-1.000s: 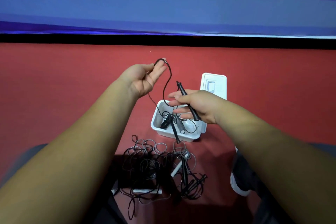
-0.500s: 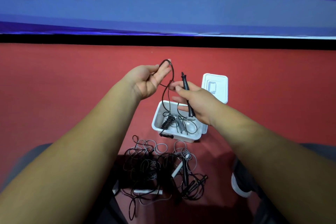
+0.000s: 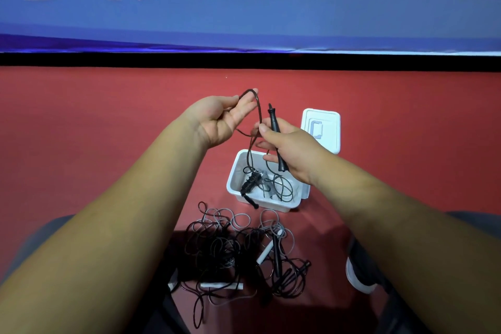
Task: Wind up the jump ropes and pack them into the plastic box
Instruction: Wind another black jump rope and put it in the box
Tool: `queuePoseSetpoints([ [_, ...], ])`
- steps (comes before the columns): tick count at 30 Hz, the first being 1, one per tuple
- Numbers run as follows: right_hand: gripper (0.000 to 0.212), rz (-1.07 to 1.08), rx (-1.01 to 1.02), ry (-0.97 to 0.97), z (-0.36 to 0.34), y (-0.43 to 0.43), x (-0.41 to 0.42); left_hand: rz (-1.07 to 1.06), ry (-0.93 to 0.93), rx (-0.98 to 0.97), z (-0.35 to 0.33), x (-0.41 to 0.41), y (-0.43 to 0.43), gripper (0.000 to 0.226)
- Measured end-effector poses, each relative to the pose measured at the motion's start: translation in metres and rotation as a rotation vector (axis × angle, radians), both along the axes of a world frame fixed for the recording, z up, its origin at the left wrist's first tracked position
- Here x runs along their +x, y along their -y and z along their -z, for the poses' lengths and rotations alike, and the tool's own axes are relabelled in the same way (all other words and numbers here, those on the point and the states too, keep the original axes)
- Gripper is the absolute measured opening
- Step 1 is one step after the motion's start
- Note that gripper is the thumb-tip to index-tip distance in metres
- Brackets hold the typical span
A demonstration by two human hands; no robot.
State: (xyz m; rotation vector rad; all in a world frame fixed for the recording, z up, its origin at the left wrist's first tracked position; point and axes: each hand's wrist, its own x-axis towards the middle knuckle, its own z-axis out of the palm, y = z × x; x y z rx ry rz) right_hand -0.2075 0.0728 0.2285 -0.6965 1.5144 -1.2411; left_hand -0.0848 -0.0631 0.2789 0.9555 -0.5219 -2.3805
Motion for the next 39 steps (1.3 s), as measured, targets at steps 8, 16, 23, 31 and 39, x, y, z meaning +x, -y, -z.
queuePoseSetpoints([
  [8, 0.010, 0.225, -0.101, 0.301, -0.022, 0.001, -0.007, 0.292, 0.504, -0.367, 0.014, 0.000, 0.005, 0.025],
  [16, 0.003, 0.517, -0.240, 0.514, -0.039, 0.013, -0.032, 1.027, 0.524, -0.708, 0.037, -0.003, -0.031, 0.042],
  [23, 0.010, 0.611, -0.197, 0.446, -0.040, 0.009, -0.052, 0.968, 0.477, -0.644, 0.052, -0.010, -0.043, 0.012],
  [31, 0.022, 0.404, 0.259, 0.212, -0.016, 0.005, -0.056, 0.618, 0.297, -0.311, 0.034, -0.012, -0.035, 0.026],
  [39, 0.023, 0.132, 0.440, 0.163, -0.008, -0.006, -0.025, 0.381, 0.106, -0.199, 0.022, -0.011, -0.028, 0.026],
])
